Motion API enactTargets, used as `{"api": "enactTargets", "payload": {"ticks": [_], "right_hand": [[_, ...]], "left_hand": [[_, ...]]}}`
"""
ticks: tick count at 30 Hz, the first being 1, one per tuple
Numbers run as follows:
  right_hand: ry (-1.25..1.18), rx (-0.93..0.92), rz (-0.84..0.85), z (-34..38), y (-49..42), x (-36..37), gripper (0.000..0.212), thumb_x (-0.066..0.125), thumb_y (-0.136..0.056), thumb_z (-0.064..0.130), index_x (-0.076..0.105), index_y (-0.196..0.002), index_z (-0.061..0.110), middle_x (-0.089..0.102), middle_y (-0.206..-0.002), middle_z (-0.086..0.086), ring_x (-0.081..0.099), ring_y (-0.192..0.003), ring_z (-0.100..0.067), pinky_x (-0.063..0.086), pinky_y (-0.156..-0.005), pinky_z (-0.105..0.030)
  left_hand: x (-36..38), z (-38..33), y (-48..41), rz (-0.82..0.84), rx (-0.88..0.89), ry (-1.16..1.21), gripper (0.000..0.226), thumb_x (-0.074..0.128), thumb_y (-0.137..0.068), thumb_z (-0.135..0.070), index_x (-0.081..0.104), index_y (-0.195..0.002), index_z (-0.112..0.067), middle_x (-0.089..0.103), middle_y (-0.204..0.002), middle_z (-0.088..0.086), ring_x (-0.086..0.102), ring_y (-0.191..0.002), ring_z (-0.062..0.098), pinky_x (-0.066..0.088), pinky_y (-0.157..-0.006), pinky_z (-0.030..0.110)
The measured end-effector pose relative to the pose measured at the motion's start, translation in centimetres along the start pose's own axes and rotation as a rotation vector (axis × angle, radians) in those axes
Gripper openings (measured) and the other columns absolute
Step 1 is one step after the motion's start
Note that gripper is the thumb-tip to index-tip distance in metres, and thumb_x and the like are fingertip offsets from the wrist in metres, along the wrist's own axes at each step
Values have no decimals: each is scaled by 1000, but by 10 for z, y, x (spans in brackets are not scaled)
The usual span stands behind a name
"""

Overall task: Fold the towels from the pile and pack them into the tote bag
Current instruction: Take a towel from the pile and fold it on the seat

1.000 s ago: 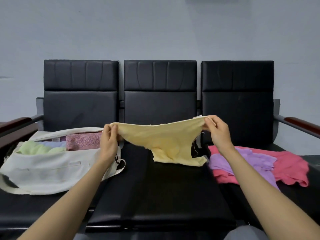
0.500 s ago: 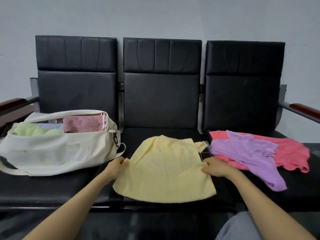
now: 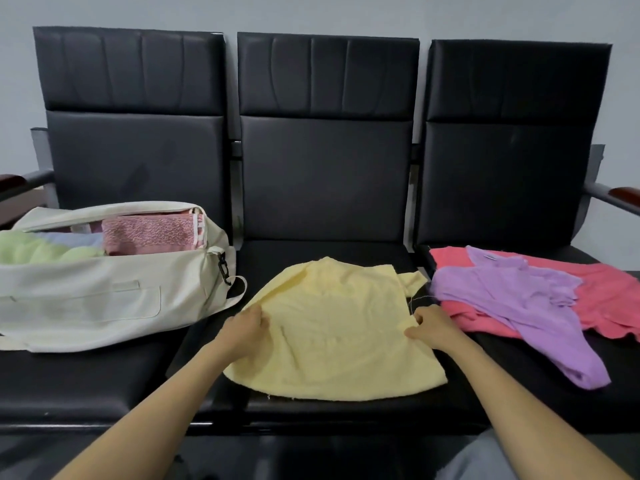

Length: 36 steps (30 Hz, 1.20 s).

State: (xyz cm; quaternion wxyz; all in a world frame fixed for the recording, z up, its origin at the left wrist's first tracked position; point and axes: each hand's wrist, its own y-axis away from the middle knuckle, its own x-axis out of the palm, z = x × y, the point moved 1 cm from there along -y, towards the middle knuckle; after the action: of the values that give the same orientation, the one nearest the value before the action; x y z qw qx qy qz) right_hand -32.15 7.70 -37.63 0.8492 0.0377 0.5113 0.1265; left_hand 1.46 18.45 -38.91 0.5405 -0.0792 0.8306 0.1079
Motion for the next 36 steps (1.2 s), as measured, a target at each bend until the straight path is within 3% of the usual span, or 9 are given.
{"api": "enactTargets", "payload": {"ticks": [3,7,12,15,18,23,28,31,36], "right_hand": [[40,-2,-5,2,-5,2,33,64,-82,14,37,-64,15,38,-73,1,33,-59,-10,23,-50,-23],[-40,3,-23,0,-9,4,34,64,-83,15,34,-66,15,36,-69,2,30,-58,-10,22,-52,-25],[-150,23,-78,2,-7,7,32,65,-85,15,37,-68,15,40,-70,1,33,-59,-12,25,-52,-26],[-152,41,-91,4,-8,11,23,66,-83,14,45,-89,11,50,-89,-5,46,-73,-15,32,-55,-25],[-233,81,-57,9,-9,13,29,64,-84,9,43,-104,8,50,-98,-5,52,-87,-21,37,-60,-26],[-393,111,3,10,-9,7,13,57,-86,8,55,-73,10,53,-76,-4,51,-72,-19,40,-62,-31],[-931,68,59,2,2,-14,28,56,-92,4,55,-121,1,62,-119,-12,61,-104,-25,50,-84,-36],[-1124,1,95,-1,14,-27,51,54,-90,-7,46,-132,20,56,-123,-6,60,-106,-25,52,-80,-37],[-1012,-33,233,14,50,-57,47,34,-91,-12,66,-114,12,62,-117,-10,63,-94,-22,52,-69,-28]], "left_hand": [[1,13,-7,-98,-94,-94,11,37,-99,-20,41,-93,-12,52,-93,4,52,-85,25,38,-70,34],[-2,26,-12,-262,-174,136,20,39,-100,-14,43,-82,-9,54,-88,10,49,-71,21,29,-52,28],[-2,31,-12,-301,-251,247,15,51,-96,-15,46,-84,-8,55,-94,12,49,-80,23,34,-65,31],[1,28,-13,-314,-274,282,11,56,-94,-13,46,-92,-8,56,-97,11,51,-86,25,37,-70,34],[-1,23,-13,-255,-322,249,12,52,-96,-16,41,-97,-11,52,-94,5,53,-95,28,39,-82,38],[-10,23,-15,-167,-315,289,23,51,-94,-13,44,-72,-16,49,-75,1,49,-76,21,39,-66,31],[-28,19,-1,-81,-329,1129,10,47,-97,-4,56,-92,-5,56,-90,10,54,-79,20,45,-72,31],[-45,14,12,-8,-192,1397,32,44,-95,7,54,-113,-18,56,-91,14,54,-76,20,47,-73,33],[-89,-3,33,209,-95,1121,43,34,-95,10,64,-116,-11,64,-114,17,60,-98,24,50,-84,33]]}}
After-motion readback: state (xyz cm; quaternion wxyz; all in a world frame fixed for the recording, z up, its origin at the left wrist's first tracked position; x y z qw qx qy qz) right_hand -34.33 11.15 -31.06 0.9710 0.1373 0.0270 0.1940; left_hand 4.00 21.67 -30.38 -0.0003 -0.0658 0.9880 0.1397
